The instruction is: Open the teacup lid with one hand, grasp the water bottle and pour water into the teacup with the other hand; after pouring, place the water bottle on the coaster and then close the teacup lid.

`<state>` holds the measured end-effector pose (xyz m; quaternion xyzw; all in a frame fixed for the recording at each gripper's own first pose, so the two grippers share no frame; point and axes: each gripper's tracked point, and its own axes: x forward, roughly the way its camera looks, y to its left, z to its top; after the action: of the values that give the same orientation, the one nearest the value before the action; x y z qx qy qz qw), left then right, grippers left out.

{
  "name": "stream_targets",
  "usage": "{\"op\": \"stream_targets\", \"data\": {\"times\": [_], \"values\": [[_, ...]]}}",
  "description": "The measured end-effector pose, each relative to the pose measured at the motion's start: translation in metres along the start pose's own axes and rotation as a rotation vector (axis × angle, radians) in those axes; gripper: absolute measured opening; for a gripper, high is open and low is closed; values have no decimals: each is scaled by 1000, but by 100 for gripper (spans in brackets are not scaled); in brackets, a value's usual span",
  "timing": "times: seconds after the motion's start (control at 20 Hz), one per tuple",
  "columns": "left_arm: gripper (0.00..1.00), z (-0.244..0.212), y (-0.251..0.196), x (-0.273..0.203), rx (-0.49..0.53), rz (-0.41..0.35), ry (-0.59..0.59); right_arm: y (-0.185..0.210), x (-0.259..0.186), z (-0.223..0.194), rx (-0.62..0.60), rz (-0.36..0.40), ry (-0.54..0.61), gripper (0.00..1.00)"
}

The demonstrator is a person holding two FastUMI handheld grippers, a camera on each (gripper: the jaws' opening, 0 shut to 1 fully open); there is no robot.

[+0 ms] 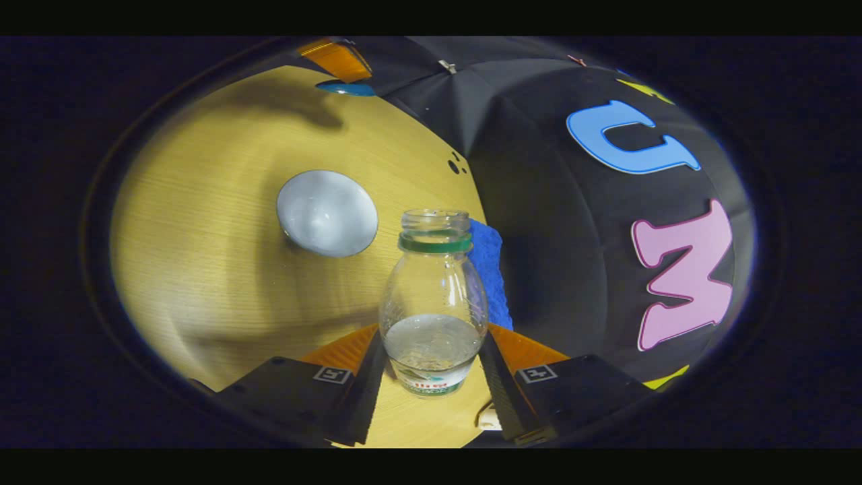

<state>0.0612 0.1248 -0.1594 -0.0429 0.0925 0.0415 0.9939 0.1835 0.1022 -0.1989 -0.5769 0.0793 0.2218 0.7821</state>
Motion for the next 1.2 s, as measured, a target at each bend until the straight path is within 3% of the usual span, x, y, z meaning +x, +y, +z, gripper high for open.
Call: {"op": "stream_targets", "data": {"times": [0.1, 0.55, 0.6, 0.65, 1.15, 1.2], "values": [[28, -3, -1, 0, -5, -3, 6, 0, 3, 1, -32, 4, -5, 74], [28, -10, 0, 2, 7, -5, 19, 10, 13, 5, -172, 21, -18, 74], [24, -11, 0, 2, 7, -6, 21, 10, 15, 5, -186, 26, -21, 74], [28, -12, 0, 2, 9, -5, 23, 9, 17, 6, -197, 29, -20, 74], [28, -16, 2, -2, 10, -7, 31, 4, 22, 8, -325, 24, -24, 74], [28, -17, 3, -3, 9, -5, 33, 3, 22, 7, -340, 22, -18, 78]]}}
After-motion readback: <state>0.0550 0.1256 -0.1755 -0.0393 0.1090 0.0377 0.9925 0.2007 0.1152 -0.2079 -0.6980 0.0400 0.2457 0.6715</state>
